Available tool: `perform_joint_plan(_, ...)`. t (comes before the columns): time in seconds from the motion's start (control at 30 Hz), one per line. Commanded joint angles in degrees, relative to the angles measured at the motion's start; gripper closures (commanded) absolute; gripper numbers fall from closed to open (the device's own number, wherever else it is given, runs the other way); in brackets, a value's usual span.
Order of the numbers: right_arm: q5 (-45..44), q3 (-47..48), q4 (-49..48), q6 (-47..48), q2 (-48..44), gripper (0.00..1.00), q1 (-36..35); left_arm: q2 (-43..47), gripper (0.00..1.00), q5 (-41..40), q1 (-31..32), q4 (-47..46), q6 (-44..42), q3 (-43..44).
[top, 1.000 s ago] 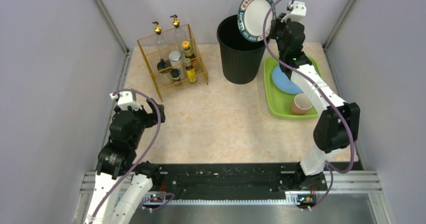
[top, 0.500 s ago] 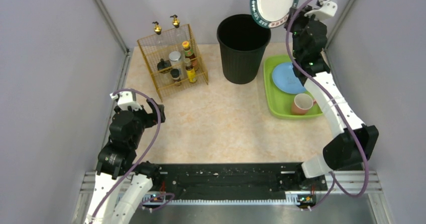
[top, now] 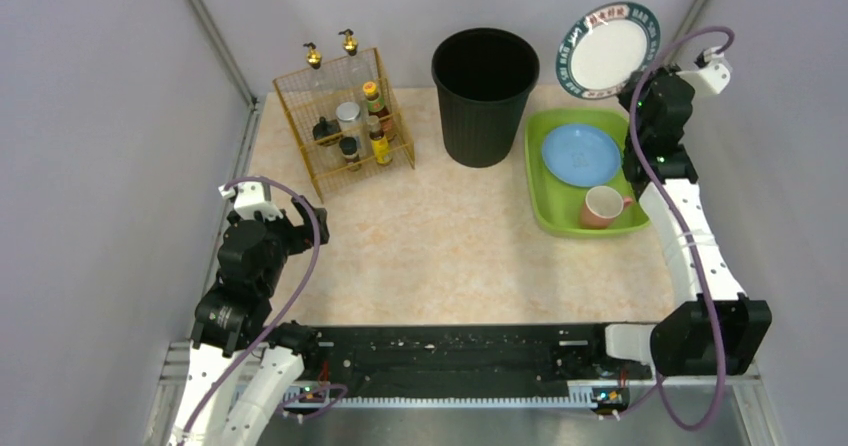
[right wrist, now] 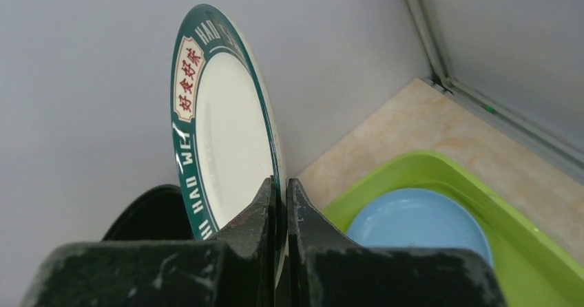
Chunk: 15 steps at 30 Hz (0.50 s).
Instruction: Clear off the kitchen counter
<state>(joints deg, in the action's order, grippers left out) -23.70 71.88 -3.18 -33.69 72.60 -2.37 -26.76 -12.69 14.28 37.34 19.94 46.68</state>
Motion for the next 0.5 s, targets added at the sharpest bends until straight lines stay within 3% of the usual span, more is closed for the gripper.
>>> perform_joint_plan(0.0, 4.8, -2.6, 1.9, -8.6, -1.3, 1.0, 5.7, 0.4, 0.01, 0.8, -0.1, -1.6, -0.3, 0.0)
perform_joint_plan(0.33, 15.9, -12.8, 0.1, -16.5, 4.3, 1.0, 12.4, 0.4, 0.01, 1.3, -0.1, -1.7, -0.3, -0.1)
perform_joint_plan(0.47, 16.2, -15.7, -1.7, -17.2, 6.3, 1.0, 12.7, 0.2, 0.01, 1.5, -0.1, -1.7, -0.3, -0.1)
